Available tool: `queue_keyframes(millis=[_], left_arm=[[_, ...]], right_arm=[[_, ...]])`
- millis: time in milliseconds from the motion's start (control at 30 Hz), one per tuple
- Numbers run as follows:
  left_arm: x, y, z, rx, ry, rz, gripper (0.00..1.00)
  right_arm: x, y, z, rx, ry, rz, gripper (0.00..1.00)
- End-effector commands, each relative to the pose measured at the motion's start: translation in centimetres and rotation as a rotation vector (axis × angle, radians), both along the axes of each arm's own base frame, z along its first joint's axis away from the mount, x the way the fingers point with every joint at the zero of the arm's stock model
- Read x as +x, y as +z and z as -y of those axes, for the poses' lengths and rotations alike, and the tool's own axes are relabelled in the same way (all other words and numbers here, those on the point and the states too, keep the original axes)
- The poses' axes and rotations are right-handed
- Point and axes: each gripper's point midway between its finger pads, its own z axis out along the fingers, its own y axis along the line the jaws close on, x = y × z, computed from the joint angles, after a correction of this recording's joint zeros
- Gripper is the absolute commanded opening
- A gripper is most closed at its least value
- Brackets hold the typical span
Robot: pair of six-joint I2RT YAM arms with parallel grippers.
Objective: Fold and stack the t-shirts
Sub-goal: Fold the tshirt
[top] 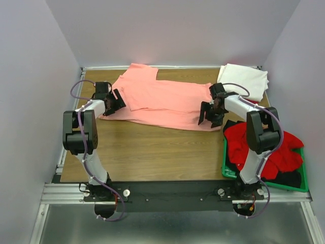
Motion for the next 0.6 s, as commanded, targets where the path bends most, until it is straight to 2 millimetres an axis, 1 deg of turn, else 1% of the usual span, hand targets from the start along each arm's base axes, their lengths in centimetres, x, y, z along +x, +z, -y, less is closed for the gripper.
queue_keyframes(millis=[0,67,133,200,267,367,400,500,533,567], left_arm=[[-2.7,-2.3,-3.4,0.039,0.074,-0.091,0.83],[-3.1,-2.5,-4.0,0.044,0.083,-0.1,0.83],[-3.6,-2.6,-4.7,0.059,0.096,-0.106,0.83],[-3.8,-2.4,-5.2,0.082,0.107,-0.105,0.83],[-4.5,-2.4,-5.5,0.102,0.116,-0.121,0.83],[-5.0,-1.7,-6.5,0.156,0.141,-0.12,0.83],[-5.0,-1.5,-6.9,0.168,0.149,-0.118,0.83],[-5.1,0.0,-7.7,0.211,0.167,-0.102,0.83],[-4.6,1.5,-7.9,0.229,0.157,-0.063,0.84],[-4.2,2.4,-7.9,0.237,0.148,-0.038,0.84]], right_arm=[[-5.9,-2.2,-0.7,0.028,0.018,-0.188,0.8],[-6.7,-2.1,-1.2,0.037,0.035,-0.199,0.8],[-8.2,-1.8,-2.5,0.052,0.089,-0.223,0.8],[-9.2,-1.5,-3.3,0.066,0.112,-0.239,0.8],[-9.9,-0.9,-4.4,0.074,0.135,-0.239,0.81],[-10.8,-0.3,-5.1,0.083,0.135,-0.247,0.81],[-10.9,0.3,-5.5,0.088,0.143,-0.237,0.81],[-10.8,1.7,-5.6,0.087,0.136,-0.215,0.81],[-10.4,2.7,-5.5,0.079,0.132,-0.187,0.81],[-9.9,3.4,-5.5,0.077,0.132,-0.166,0.81]])
